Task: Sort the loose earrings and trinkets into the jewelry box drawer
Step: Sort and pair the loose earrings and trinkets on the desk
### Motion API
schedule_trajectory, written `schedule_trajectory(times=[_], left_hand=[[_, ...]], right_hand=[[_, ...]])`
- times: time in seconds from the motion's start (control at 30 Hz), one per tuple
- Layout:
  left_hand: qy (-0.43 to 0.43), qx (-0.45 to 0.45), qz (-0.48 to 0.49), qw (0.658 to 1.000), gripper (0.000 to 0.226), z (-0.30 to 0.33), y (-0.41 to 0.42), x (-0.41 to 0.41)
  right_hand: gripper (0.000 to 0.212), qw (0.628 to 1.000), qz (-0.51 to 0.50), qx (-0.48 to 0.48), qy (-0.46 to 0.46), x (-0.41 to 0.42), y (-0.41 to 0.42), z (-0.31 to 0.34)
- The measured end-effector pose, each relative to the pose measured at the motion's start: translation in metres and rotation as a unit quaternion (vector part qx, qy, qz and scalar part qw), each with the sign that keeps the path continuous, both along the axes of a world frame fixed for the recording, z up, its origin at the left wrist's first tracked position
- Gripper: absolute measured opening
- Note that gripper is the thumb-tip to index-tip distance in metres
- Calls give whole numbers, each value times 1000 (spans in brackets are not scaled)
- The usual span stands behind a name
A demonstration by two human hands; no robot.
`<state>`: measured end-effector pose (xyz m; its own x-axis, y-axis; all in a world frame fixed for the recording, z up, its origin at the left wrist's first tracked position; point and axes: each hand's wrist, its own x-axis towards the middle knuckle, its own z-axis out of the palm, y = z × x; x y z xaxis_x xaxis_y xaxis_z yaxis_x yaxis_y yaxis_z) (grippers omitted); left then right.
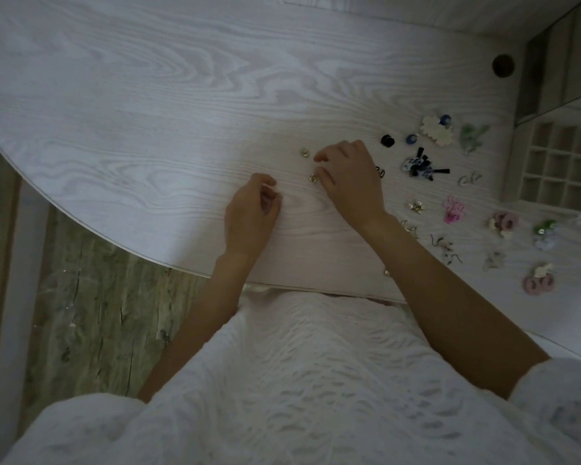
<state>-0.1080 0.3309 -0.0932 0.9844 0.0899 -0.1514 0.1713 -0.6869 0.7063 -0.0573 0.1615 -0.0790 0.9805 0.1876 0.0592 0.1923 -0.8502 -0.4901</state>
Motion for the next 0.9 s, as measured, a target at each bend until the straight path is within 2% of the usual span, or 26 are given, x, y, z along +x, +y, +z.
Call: schedule_trajectory(times=[0.17,0.3,0.4,0.5,0.57,0.77,0.9], left_hand=[[-6,22,-25,999,8,-1,0,2],[-8,23,-24,999,9,1,-2,2],[-22,-10,-18,1000,9,8,-9,2],[-50,-34,-81,995,8,15,-30,1],[-50,-48,-133,989,8,15,-51,-2],[-14,-25,-196,980,10,6,-95,-8],[-19,-16,-197,980,16,2,-107,3]], right_hand=[[4,997,50,-64,-20,-8,2,-9],[9,988,86,-126,-26,-5,20,-11],[9,996,48,-69,-41,-12,11,-2],[11,998,-51,36,29,-33,-23,11],[11,991,-93,62,67,-49,-48,16],[12,985,-83,16,151,-64,-80,9],[18,984,-91,-18,149,-53,-77,7]])
